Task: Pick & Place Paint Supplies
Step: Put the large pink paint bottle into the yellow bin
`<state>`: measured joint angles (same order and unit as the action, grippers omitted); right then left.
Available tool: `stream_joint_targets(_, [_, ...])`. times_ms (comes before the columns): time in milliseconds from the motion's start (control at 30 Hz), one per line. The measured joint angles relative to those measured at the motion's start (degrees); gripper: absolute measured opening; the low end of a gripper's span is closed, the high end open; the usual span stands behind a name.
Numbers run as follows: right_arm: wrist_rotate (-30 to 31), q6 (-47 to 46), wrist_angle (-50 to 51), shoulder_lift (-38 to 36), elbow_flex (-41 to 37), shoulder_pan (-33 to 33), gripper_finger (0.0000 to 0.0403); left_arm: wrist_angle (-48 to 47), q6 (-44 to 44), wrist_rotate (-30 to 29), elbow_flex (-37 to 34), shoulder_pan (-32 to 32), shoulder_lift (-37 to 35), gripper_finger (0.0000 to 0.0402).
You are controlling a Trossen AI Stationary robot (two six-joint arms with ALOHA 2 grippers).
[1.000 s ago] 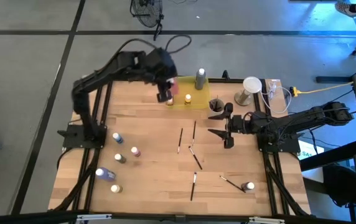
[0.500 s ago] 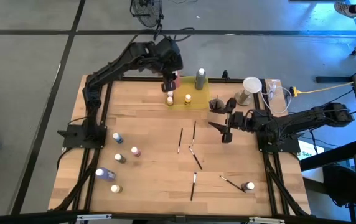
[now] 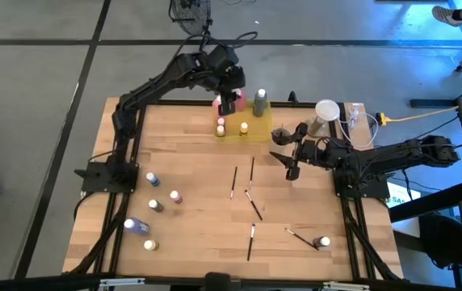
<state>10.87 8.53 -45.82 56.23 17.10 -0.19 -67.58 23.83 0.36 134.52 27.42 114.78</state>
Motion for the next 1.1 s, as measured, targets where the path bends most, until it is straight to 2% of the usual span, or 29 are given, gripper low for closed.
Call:
stream_joint_targets(433, [-0.1,-0.6,1.9,0.0,0.0,0.0,0.0245,0.2,0.5,-0.4,0.0,3.0,6.2,0.0119])
stream_joint_targets(967, [-0.1,-0.5,2.4,0.0,0.0,-0.1,0.0245,0.2,0.1,5.1,0.0,6.0,12.3,0.0119])
stream_joint_targets(1100, [-0.1,-0.5,2.7,0.0,0.0,-0.1,0.0245,0.0,-0.6,8.8,-0.1,7.5,13.3,0.0119])
